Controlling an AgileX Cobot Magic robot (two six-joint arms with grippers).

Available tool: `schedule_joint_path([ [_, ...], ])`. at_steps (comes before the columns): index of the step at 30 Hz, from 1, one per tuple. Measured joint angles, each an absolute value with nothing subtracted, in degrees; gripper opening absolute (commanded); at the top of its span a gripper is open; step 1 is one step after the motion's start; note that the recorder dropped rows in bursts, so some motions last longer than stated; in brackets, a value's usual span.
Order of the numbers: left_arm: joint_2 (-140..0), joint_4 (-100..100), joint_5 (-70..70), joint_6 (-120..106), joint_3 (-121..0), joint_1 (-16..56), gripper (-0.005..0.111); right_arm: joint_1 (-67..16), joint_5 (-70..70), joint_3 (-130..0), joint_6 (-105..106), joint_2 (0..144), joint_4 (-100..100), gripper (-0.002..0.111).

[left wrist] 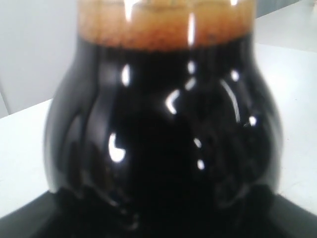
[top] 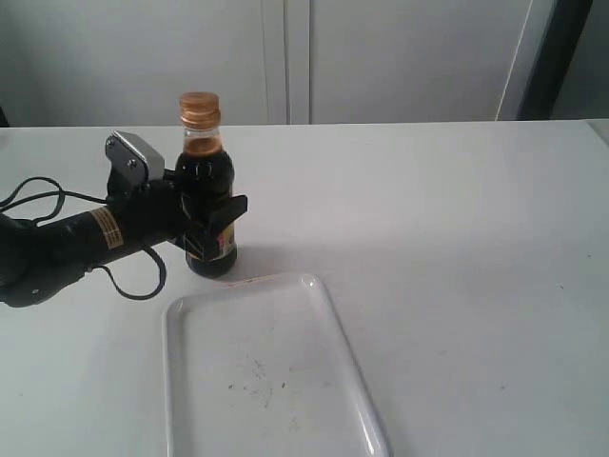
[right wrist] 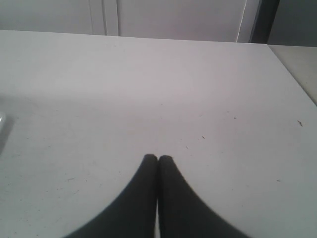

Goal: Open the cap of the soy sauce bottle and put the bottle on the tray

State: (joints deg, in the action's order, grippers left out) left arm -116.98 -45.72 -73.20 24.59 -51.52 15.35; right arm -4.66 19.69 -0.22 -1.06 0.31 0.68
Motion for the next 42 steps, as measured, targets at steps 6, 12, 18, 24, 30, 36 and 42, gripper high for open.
schedule_joint_path([
  [6, -116.98, -46.01, -73.2, 24.03, -51.55, 15.35, 0.0, -4.66, 18.93, -0.22, -1.06, 0.31, 0.68, 0.0],
  [12, -116.98, -46.13, -73.31, 23.2, -51.55, 15.35, 0.0, -4.66, 14.29, -0.22, -0.84, 0.31, 0.78, 0.0],
  [18, -116.98, -46.13, -73.31, 23.06, -51.55, 15.35, 0.0, -4.66, 5.36, -0.22, -2.36, 0.31, 0.67, 0.0],
  [24, -116.98, -46.35, -73.31, 23.06, -51.55, 15.35, 0.0, -4.66, -5.76, -0.09, -7.05, 0.31, 0.0, 0.0],
  [30, -116.98, -46.35, -73.31, 23.06, -51.64, 15.35, 0.0, -4.66, -7.7, -1.54, -7.89, 0.84, 0.0, 0.0],
  [36, -116.98, -46.24, -73.31, 23.06, -51.64, 15.35, 0.0, -4.66, -8.08, -7.01, -7.89, 7.45, 0.0, 0.0],
  [42, -116.98, -46.24, -73.31, 23.06, -51.64, 15.35, 0.0, -4.66, -7.36, -15.52, -7.05, 15.92, 0.4, 0.0],
])
